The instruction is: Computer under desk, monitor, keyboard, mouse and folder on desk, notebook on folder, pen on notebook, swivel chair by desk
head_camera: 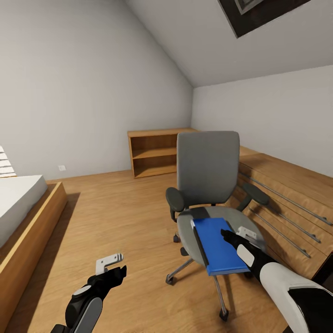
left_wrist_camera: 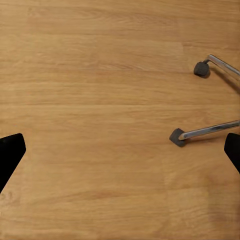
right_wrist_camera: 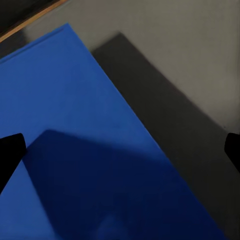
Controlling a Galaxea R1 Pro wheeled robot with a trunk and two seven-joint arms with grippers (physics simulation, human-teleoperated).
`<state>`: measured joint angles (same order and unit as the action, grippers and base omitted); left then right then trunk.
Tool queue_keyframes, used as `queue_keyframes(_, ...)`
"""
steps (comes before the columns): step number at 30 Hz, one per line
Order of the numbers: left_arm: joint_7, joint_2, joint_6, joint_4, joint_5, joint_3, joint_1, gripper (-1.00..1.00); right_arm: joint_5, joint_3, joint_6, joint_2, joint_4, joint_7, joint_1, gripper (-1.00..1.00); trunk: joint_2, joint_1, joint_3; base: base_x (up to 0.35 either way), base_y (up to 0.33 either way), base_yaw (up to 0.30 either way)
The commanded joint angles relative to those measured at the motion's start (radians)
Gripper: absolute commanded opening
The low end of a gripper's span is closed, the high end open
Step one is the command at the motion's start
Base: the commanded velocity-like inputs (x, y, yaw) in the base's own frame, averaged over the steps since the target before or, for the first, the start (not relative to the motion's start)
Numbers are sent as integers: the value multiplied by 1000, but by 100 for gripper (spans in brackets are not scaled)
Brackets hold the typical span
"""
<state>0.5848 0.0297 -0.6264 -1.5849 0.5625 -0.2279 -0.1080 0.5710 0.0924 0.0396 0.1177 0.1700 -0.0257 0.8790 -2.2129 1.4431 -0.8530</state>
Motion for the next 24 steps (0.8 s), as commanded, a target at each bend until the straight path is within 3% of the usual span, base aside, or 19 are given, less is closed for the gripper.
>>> queue_keyframes(1, 10, 1, -1, -1, 10, -2, -1, 100, 13, 1, 3, 0, -80, -4, 0, 100, 0, 0, -1, -1, 0, 0)
queue_keyframes(19, 10, 1, -2, -1, 11, -3, -1, 100, 13, 1, 3, 0, -80, -4, 0, 100, 0, 0, -1, -95, 0, 0)
queue_keyframes(24, 10, 1, -2, -1, 11, -3, -1, 100, 13, 1, 4, 0, -80, -4, 0, 100, 35, -19, 15, -2, 0, 0)
